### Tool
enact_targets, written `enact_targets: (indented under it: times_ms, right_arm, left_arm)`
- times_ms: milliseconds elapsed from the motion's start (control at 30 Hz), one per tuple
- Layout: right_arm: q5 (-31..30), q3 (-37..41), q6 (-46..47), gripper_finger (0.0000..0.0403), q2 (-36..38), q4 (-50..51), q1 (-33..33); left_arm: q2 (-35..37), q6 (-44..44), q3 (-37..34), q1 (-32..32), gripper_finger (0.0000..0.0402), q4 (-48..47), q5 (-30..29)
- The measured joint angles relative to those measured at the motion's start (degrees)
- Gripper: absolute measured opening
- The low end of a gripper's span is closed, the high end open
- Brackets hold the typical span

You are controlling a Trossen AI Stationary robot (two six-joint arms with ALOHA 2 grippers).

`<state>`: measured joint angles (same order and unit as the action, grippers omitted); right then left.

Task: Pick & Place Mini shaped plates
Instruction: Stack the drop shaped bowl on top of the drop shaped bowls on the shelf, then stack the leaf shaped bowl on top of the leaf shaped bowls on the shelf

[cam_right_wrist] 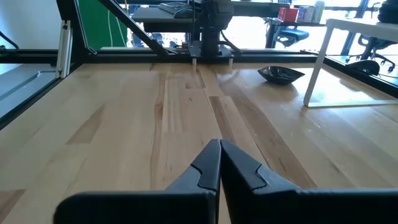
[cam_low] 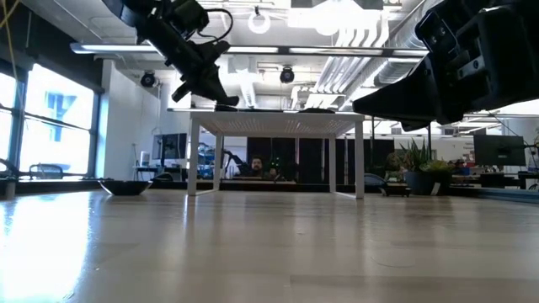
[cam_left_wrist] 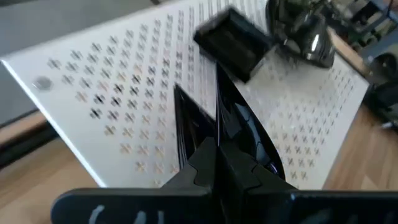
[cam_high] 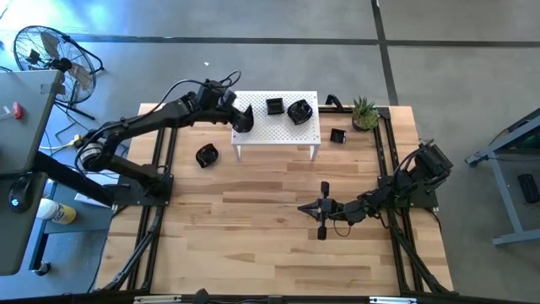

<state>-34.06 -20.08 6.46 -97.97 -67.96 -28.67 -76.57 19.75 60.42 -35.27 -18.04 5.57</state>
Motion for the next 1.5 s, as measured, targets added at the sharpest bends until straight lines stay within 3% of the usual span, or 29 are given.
enact_targets:
  times_ms: [300,700,933,1133,1400,1500]
  right_arm:
    - [0.09,0.0,0.05,0.0002,0.0,0.0,0.0]
    - [0.2,0.0,0.07,0.0002,0.0,0.0,0.0]
    - [0.24,0.0,0.08,0.0002,0.0,0.0,0.0]
    - [0.24,0.0,0.11,0.0005,0.0,0.0,0.0]
    - [0.2,0.0,0.07,0.0004,0.0,0.02,0.0]
    - [0.13,0.0,0.11,0.0002,0.0,0.02,0.0]
  left_arm:
    - [-1.58,0.0,0.0,0.03,0.0004,1.43,-0.07]
    - [-1.6,-0.08,0.0,0.03,0.0095,1.07,-2.08]
    - [-1.58,-2.36,4.06,0.03,0.0107,-3.25,-2.14]
    - [-1.54,-4.52,5.66,0.03,0.0093,-6.02,-3.44]
    - [-1.54,-7.08,5.66,0.46,0.001,-7.92,-5.32]
    - [-0.63,-7.96,5.39,3.79,0.0005,-7.6,-11.43]
